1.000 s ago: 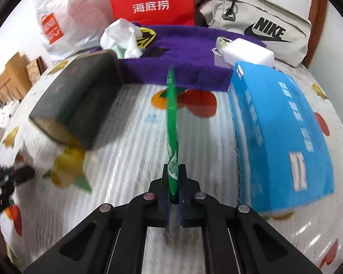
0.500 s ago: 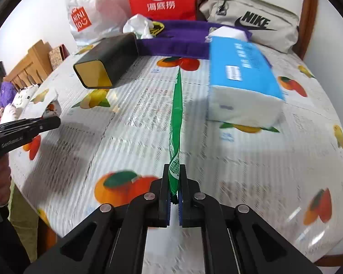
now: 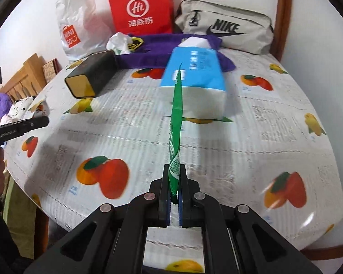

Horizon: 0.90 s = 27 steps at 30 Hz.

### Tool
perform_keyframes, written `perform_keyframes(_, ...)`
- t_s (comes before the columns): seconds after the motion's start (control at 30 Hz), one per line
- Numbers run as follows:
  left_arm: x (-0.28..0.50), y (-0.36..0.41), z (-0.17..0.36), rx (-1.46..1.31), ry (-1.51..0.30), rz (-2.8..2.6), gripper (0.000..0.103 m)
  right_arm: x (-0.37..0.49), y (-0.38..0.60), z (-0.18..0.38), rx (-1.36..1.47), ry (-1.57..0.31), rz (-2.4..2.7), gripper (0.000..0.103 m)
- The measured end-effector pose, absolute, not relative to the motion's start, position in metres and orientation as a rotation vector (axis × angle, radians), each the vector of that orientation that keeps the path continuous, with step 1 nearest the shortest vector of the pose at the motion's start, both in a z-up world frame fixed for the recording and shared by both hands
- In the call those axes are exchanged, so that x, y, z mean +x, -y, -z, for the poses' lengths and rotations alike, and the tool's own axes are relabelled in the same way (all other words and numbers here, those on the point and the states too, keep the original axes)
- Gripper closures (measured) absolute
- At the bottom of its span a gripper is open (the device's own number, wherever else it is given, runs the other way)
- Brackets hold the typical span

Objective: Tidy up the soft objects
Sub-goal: 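Carry the snack packet and green packet toward the purple towel with both tools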

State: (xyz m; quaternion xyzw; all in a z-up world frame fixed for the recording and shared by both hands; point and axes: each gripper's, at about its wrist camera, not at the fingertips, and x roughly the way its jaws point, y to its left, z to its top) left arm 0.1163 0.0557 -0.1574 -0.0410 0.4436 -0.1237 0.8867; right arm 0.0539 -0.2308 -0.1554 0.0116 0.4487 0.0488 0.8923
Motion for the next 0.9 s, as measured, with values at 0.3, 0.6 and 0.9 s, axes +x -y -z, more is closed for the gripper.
perform_keyframes(0.3,0.117,-0.050,0.143,-0.108,-0.915,0.254,0.088,0.050,0.251,0.136,0.059,-0.877,-0.096,0.098)
perform_keyframes(0.6,0.131,-0.042,0.110,-0.098,-0.876,0.266,0.088,0.064,0.259,0.111,0.070,-0.827,-0.109,0.098)
perform_keyframes(0.9,0.158,-0.039,0.088,-0.087,-0.867,0.264,0.088,0.100,0.253,0.085,0.045,-0.786,-0.135,0.098)
